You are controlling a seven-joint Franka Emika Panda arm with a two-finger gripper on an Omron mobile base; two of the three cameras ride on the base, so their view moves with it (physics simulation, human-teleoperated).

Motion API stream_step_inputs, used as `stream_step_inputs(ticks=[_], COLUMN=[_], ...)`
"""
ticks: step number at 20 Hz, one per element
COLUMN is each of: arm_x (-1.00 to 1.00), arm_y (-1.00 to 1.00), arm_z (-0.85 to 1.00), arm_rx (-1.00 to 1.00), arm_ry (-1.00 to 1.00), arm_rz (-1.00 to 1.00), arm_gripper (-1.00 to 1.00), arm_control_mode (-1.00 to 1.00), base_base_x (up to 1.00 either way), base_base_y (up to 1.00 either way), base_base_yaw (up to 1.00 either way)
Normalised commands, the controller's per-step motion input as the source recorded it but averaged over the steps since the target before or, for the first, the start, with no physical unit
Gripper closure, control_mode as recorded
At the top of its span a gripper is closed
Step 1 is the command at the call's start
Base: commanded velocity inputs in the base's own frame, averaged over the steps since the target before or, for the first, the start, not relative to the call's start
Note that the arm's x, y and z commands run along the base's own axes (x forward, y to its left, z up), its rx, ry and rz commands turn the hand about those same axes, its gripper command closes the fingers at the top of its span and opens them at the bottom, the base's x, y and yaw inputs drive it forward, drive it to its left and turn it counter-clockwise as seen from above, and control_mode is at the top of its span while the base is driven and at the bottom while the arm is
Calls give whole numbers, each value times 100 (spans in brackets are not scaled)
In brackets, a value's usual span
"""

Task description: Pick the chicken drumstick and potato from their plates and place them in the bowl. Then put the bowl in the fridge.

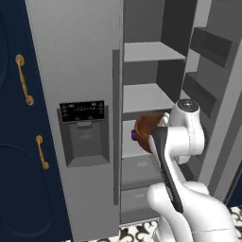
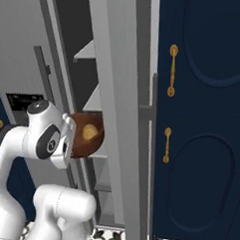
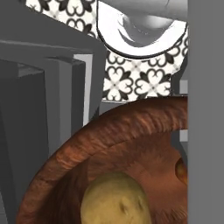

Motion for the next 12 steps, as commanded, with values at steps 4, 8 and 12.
stream_step_inputs(ticks=[4, 8, 12], arm_x=[88, 74, 63], arm_y=[0, 0, -9], arm_z=[54, 58, 15], arm_rx=[-1, 0, -2], arm_ry=[-3, -2, -3], arm_rz=[0, 0, 0], arm_gripper=[100, 100, 100], arm_control_mode=[-100, -100, -100], base_base_x=[0, 0, 0], base_base_y=[0, 0, 0], base_base_yaw=[0, 0, 0])
